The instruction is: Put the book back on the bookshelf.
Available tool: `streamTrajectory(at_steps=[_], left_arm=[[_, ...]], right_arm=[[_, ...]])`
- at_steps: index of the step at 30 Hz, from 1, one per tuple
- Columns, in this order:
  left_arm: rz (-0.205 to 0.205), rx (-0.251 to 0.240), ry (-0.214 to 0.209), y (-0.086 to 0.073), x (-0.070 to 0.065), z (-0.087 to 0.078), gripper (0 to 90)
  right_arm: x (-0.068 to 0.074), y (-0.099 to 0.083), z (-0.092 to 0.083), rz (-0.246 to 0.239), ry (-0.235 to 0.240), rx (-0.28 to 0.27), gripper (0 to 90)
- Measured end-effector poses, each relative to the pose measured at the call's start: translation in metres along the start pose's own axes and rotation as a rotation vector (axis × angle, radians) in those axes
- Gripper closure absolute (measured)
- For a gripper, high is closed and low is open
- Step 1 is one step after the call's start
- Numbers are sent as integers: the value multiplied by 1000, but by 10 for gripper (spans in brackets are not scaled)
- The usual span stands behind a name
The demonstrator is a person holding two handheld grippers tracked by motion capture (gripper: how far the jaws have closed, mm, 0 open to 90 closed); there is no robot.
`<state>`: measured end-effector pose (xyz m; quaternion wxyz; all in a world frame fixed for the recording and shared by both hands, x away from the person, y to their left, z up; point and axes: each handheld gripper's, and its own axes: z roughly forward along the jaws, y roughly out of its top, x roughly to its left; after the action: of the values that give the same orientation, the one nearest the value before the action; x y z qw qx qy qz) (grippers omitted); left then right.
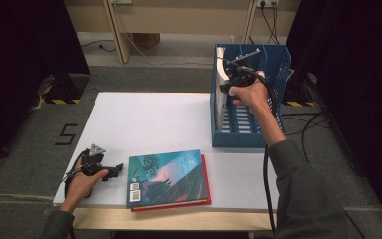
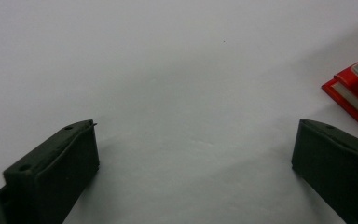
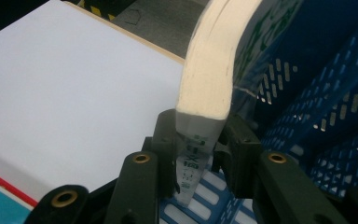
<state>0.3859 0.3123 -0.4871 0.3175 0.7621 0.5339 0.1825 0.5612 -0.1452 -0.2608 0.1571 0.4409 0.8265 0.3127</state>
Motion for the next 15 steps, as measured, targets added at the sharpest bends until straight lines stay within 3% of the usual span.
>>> streamTrajectory(at_steps=[11,12,15], left_arm=[[0,0,0,0,0,0,0],[0,0,0,0,0,0,0],[0,0,0,0,0,0,0]], right_arm=[[0,-2,0,-3,-2,-17,655],[1,-4,0,27,12,-27,604],[0,-4,-2,20,19,-39,555]])
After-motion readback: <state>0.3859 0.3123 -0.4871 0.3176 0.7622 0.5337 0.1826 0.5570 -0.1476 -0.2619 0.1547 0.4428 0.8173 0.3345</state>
